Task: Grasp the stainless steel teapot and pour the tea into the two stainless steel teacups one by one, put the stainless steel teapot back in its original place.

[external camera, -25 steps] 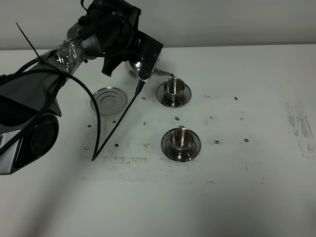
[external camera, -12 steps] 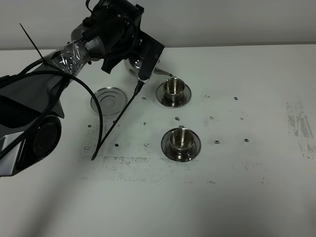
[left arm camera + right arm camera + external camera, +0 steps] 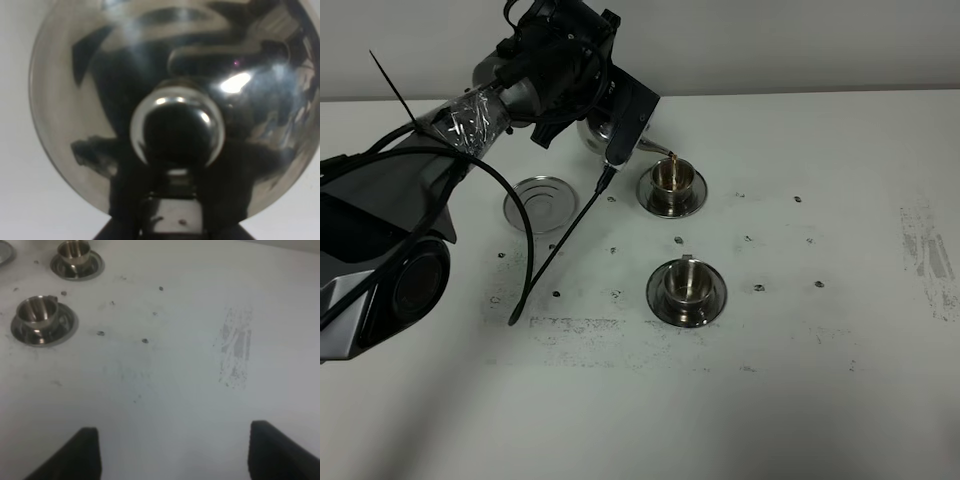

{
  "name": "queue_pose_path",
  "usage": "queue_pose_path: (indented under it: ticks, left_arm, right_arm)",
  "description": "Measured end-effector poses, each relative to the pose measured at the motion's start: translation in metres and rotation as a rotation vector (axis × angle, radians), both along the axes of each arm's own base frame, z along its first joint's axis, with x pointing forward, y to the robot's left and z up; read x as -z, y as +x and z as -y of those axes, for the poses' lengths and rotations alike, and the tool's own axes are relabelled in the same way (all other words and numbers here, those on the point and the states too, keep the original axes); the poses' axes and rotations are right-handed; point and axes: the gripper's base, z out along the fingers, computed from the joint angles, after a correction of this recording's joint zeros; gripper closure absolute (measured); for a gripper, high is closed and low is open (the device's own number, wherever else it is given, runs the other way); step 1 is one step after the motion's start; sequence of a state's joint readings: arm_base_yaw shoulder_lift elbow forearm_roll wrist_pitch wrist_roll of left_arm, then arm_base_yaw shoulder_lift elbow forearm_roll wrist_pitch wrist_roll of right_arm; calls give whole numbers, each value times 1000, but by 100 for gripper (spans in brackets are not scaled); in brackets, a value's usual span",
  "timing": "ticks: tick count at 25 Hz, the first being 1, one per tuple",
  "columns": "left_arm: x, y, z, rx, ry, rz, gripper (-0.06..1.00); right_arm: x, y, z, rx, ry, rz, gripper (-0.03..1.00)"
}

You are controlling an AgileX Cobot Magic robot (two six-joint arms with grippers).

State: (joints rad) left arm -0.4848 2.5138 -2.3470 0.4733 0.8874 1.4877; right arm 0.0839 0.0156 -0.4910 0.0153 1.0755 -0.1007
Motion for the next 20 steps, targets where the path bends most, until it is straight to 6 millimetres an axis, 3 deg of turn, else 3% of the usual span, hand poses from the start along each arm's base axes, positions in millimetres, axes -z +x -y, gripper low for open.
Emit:
queue_pose_path:
  ticks: [20]
  left_arm:
    - [-3,0,3,26,58,44,77]
  right_arm:
    - [0,0,0,0,0,0,38]
